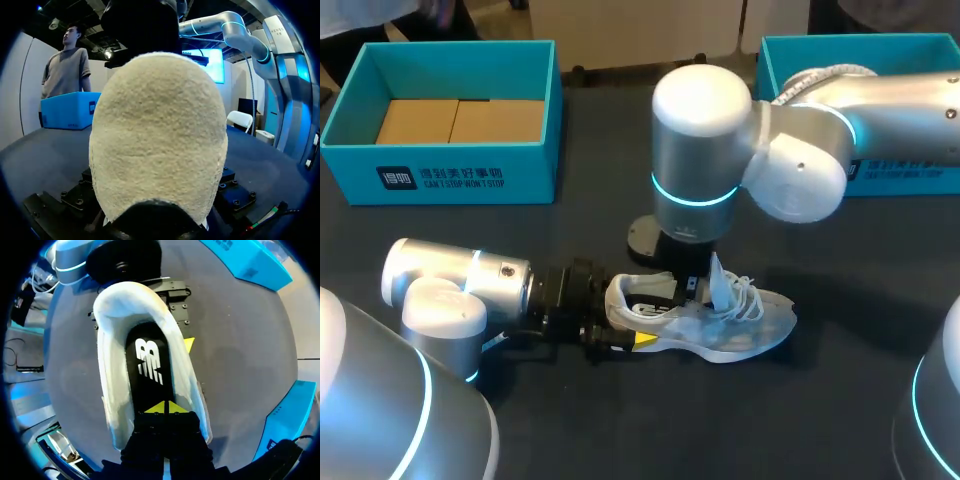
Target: Take the shoe out of the shoebox, open the shoe tongue, remove and reinsert the insole, then place the shoe into the shoebox
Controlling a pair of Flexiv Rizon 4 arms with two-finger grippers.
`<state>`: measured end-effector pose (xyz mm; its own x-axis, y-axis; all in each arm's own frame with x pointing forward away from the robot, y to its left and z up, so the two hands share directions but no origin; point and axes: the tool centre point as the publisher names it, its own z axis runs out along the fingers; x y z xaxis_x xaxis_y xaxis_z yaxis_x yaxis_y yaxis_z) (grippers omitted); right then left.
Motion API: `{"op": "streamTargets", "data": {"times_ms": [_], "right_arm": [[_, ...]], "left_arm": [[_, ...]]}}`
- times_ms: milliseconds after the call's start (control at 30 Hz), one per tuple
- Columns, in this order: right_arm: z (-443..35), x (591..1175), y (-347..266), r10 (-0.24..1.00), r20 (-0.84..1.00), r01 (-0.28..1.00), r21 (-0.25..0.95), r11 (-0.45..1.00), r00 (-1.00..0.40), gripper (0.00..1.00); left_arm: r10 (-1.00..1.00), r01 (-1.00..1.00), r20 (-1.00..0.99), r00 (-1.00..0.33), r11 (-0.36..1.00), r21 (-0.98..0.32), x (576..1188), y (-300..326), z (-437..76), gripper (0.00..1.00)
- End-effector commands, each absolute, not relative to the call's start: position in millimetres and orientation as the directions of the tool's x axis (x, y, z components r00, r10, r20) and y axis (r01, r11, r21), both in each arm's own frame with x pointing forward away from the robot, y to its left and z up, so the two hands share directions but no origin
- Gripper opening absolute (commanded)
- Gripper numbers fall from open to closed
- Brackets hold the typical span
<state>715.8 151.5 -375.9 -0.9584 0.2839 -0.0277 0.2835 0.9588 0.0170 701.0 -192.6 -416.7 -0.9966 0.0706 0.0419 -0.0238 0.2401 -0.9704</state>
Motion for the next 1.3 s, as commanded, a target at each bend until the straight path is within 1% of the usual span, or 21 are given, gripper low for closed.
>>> {"op": "streamTargets", "data": {"times_ms": [33,67,100,133,167,200,400,600,667,900,1033,1100,1133,1200,1300], "right_arm": [[-374.5,714.1,146.9,0.287,-0.048,0.287,0.020,0.958,-0.957,0.00],[-374.8,714.9,146.8,0.287,-0.056,0.286,0.017,0.958,-0.956,0.00],[-375.6,715.6,147.1,0.290,-0.059,0.290,0.009,0.957,-0.955,0.06],[-378.6,717.8,145.4,0.295,-0.052,0.295,0.015,0.955,-0.954,0.19],[-380.2,718.2,144.3,0.298,-0.050,0.298,0.014,0.954,-0.953,0.27],[-382.1,718.4,143.0,0.305,-0.046,0.305,0.007,0.952,-0.951,0.31],[-390.6,719.9,138.3,0.316,-0.024,0.316,0.005,0.949,-0.949,0.40],[-401.6,722.3,136.6,0.322,0.024,0.322,0.020,0.946,-0.946,0.40],[-404.7,722.8,137.0,0.321,0.032,0.322,0.021,0.946,-0.946,0.43],[-417.8,721.6,140.5,0.318,0.079,0.320,0.016,0.947,-0.945,0.46],[-426.2,716.1,143.7,0.322,0.129,0.323,-0.010,0.946,-0.938,0.49],[-428.0,712.2,146.1,0.335,0.165,0.335,-0.027,0.942,-0.928,0.53],[-429.7,708.6,148.2,0.340,0.180,0.337,-0.050,0.940,-0.923,0.50],[-432.3,703.3,149.9,0.353,0.222,0.343,-0.086,0.935,-0.909,0.47],[-433.4,694.4,149.5,0.366,0.257,0.350,-0.106,0.931,-0.895,0.42]], "left_arm": [[0.071,-0.023,0.042,-0.997,0.241,-0.970,702.1,-192.7,-417.8,0.00],[0.071,-0.023,0.042,-0.997,0.241,-0.970,702.1,-192.7,-417.8,0.00],[0.071,-0.023,0.042,-0.997,0.241,-0.970,702.1,-192.7,-417.8,0.00],[0.071,-0.023,0.042,-0.997,0.241,-0.970,702.1,-192.7,-417.8,0.00],[0.071,-0.023,0.042,-0.997,0.241,-0.970,702.1,-192.7,-417.8,0.00],[0.071,-0.023,0.042,-0.997,0.241,-0.970,702.1,-192.7,-417.8,0.00],[0.071,-0.023,0.042,-0.997,0.241,-0.970,702.1,-192.7,-417.8,0.00],[0.071,-0.023,0.042,-0.997,0.241,-0.970,702.1,-192.7,-417.8,0.00],[0.071,-0.023,0.042,-0.997,0.241,-0.970,702.1,-192.7,-417.8,0.00],[0.071,-0.023,0.042,-0.997,0.241,-0.970,702.1,-192.7,-417.8,0.00],[0.071,-0.023,0.042,-0.997,0.241,-0.970,702.1,-192.7,-417.8,0.00],[0.071,-0.023,0.042,-0.997,0.241,-0.970,702.1,-192.7,-417.8,0.00],[0.071,-0.023,0.042,-0.997,0.241,-0.970,702.1,-192.7,-417.8,0.00],[0.071,-0.023,0.042,-0.997,0.241,-0.970,702.1,-192.7,-417.8,0.00],[0.071,-0.023,0.042,-0.997,0.241,-0.970,702.1,-192.7,-417.8,0.00]]}}
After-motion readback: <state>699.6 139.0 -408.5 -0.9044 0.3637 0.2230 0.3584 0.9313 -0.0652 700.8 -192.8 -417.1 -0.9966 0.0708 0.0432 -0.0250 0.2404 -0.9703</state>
